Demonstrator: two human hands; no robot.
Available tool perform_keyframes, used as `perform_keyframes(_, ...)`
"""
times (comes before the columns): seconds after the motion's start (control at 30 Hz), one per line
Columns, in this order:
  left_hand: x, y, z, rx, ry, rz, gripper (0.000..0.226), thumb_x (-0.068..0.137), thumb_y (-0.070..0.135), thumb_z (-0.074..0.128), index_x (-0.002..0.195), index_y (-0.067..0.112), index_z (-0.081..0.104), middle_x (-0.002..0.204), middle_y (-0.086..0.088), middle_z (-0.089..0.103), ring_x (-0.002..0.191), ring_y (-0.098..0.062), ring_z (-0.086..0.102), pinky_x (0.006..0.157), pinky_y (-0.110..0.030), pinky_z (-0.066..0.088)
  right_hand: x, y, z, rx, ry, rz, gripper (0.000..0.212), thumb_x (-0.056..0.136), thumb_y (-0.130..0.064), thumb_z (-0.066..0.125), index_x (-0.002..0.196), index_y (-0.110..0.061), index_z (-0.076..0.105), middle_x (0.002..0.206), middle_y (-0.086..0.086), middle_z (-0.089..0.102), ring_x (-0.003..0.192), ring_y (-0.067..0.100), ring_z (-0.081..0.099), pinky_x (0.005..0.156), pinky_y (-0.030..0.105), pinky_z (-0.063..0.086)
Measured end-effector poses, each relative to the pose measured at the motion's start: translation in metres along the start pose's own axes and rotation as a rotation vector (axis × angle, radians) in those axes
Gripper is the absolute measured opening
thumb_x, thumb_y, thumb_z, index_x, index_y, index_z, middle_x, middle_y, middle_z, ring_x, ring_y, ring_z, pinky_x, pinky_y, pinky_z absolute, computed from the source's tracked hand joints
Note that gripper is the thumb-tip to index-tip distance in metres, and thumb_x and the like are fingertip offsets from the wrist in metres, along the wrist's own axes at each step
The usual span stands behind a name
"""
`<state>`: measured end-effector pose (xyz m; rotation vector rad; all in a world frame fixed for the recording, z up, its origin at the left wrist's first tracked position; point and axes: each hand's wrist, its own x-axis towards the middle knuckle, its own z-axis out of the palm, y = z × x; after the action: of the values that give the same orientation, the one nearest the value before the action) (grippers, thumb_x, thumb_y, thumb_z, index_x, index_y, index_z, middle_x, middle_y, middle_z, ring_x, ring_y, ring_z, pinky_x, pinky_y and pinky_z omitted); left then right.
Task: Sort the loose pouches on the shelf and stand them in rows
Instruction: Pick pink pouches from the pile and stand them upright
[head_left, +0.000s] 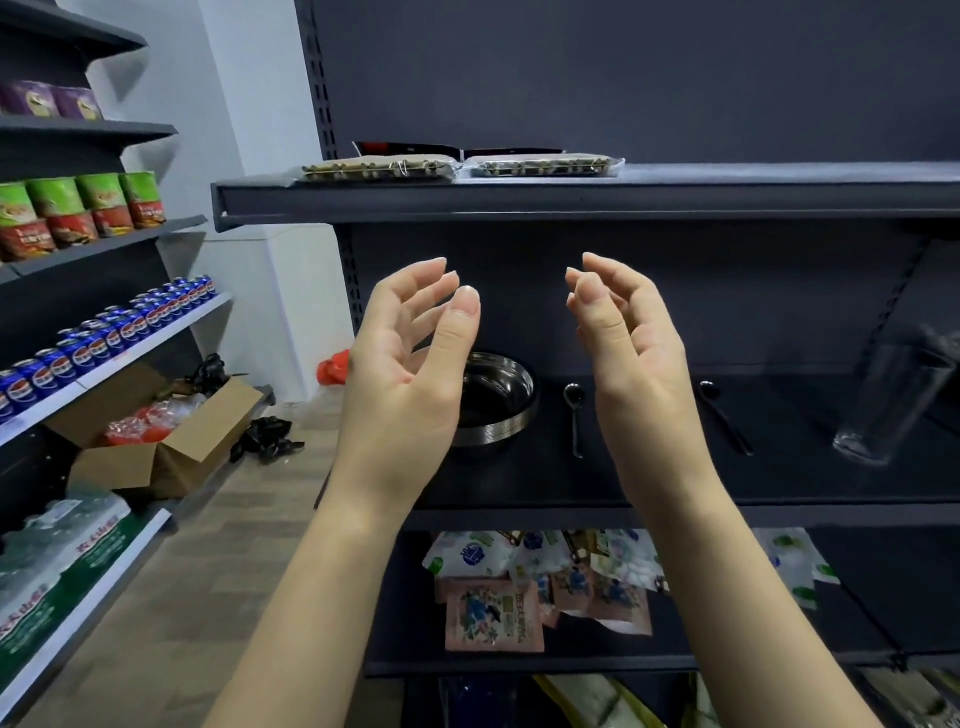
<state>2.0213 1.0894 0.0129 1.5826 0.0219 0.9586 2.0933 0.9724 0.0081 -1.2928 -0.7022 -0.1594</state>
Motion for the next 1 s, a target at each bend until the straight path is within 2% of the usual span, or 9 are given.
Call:
perform_keyframes(0.33, -0.003, -0.037, -0.004, 0.0, 0.037, -0.021, 0.024, 0.08, 0.04, 0.054, 0.104, 0.039, 0.052, 0.116, 0.012, 0.063, 0.106, 0.004, 0.059, 0.087, -0.009, 0.048, -0.001, 0.036, 0.006, -0.012, 0.01, 0.012, 0.022, 0.091, -0.039, 0.051, 0.111, -0.032, 0.054, 0.109, -0.016, 0.063, 0.107, -0.007, 0.058, 0.088, 0.006, 0.045)
perform_keyframes(0.5, -0.022, -0.06, 0.005, 0.015, 0.041, -0.014, 0.026, 0.08, 0.041, 0.054, 0.106, 0.039, 0.054, 0.115, 0.015, 0.063, 0.108, 0.004, 0.059, 0.091, -0.011, 0.048, -0.017, 0.054, -0.005, -0.003, -0.027, 0.021, 0.043, 0.078, -0.049, 0.048, 0.115, -0.03, 0.055, 0.109, -0.018, 0.064, 0.107, -0.01, 0.058, 0.084, 0.004, 0.044)
perform_keyframes(0.57, -0.034, -0.072, 0.008, 0.017, 0.046, 0.005, 0.026, 0.08, 0.041, 0.053, 0.106, 0.039, 0.054, 0.114, 0.016, 0.064, 0.108, 0.005, 0.059, 0.092, -0.012, 0.048, -0.027, 0.067, -0.01, 0.003, -0.057, 0.004, 0.044, 0.077, -0.05, 0.047, 0.116, -0.031, 0.055, 0.107, -0.02, 0.064, 0.106, -0.011, 0.057, 0.084, 0.003, 0.043)
perform_keyframes(0.7, -0.059, -0.112, 0.014, 0.026, 0.06, 0.079, 0.023, 0.082, 0.039, 0.053, 0.104, 0.038, 0.054, 0.108, 0.013, 0.066, 0.102, 0.001, 0.063, 0.088, -0.014, 0.05, -0.047, 0.111, -0.024, -0.002, -0.068, -0.073, 0.027, 0.089, -0.043, 0.05, 0.113, -0.031, 0.055, 0.107, -0.018, 0.065, 0.106, -0.009, 0.059, 0.086, 0.006, 0.044)
perform_keyframes(0.8, -0.077, -0.153, 0.015, 0.012, 0.091, 0.144, 0.017, 0.084, 0.035, 0.054, 0.101, 0.035, 0.056, 0.098, 0.009, 0.068, 0.09, -0.004, 0.066, 0.079, -0.014, 0.051, -0.063, 0.158, -0.033, 0.007, -0.039, -0.132, 0.019, 0.088, -0.04, 0.049, 0.105, -0.033, 0.056, 0.104, -0.014, 0.067, 0.103, -0.004, 0.061, 0.087, 0.011, 0.046)
perform_keyframes(1.0, -0.11, -0.249, 0.011, 0.055, 0.123, 0.302, 0.008, 0.088, 0.029, 0.052, 0.095, 0.029, 0.055, 0.088, 0.008, 0.065, 0.078, -0.003, 0.065, 0.07, -0.013, 0.049, -0.093, 0.257, -0.038, 0.031, 0.03, -0.326, 0.009, 0.09, -0.036, 0.049, 0.091, -0.031, 0.057, 0.089, -0.01, 0.064, 0.084, 0.0, 0.06, 0.077, 0.016, 0.047)
